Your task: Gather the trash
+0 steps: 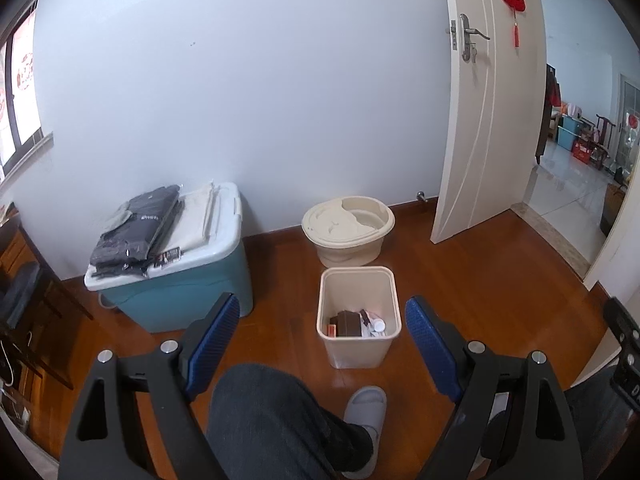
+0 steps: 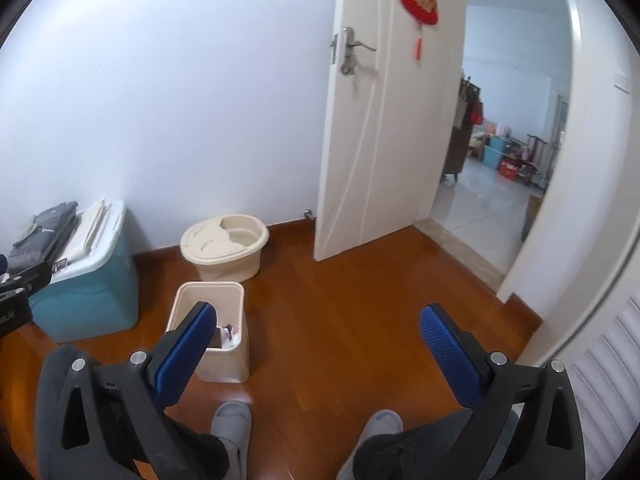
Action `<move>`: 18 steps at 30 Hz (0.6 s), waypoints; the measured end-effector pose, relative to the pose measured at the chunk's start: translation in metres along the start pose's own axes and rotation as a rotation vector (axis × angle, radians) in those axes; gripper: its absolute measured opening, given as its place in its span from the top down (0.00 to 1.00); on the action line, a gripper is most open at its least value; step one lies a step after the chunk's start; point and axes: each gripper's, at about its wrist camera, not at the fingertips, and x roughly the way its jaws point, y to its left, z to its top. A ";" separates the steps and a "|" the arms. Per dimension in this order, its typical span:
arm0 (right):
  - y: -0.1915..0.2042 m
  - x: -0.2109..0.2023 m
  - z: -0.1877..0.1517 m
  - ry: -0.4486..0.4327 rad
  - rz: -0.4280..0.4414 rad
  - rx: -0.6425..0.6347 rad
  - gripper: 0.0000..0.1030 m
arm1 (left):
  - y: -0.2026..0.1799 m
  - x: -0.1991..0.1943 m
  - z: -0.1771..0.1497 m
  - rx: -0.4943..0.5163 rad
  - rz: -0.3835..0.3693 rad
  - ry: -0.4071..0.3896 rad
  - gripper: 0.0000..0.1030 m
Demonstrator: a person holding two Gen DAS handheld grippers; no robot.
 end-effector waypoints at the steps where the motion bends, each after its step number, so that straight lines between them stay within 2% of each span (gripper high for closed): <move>1: -0.001 -0.005 -0.004 0.011 -0.006 0.006 0.01 | 0.001 -0.002 -0.002 -0.011 0.000 0.004 0.17; 3: -0.004 -0.013 -0.011 0.027 -0.004 0.019 0.01 | 0.002 -0.008 -0.006 -0.042 -0.008 0.009 0.17; 7: -0.008 -0.020 -0.016 0.026 -0.020 0.024 0.01 | -0.001 -0.017 -0.009 -0.032 0.005 -0.010 0.17; 13: -0.028 -0.024 -0.013 0.014 -0.056 0.094 0.01 | 0.002 -0.020 -0.009 -0.039 0.005 -0.029 0.17; 18: -0.028 -0.021 -0.008 0.008 -0.075 0.087 0.01 | 0.002 -0.018 -0.010 -0.040 0.005 -0.031 0.17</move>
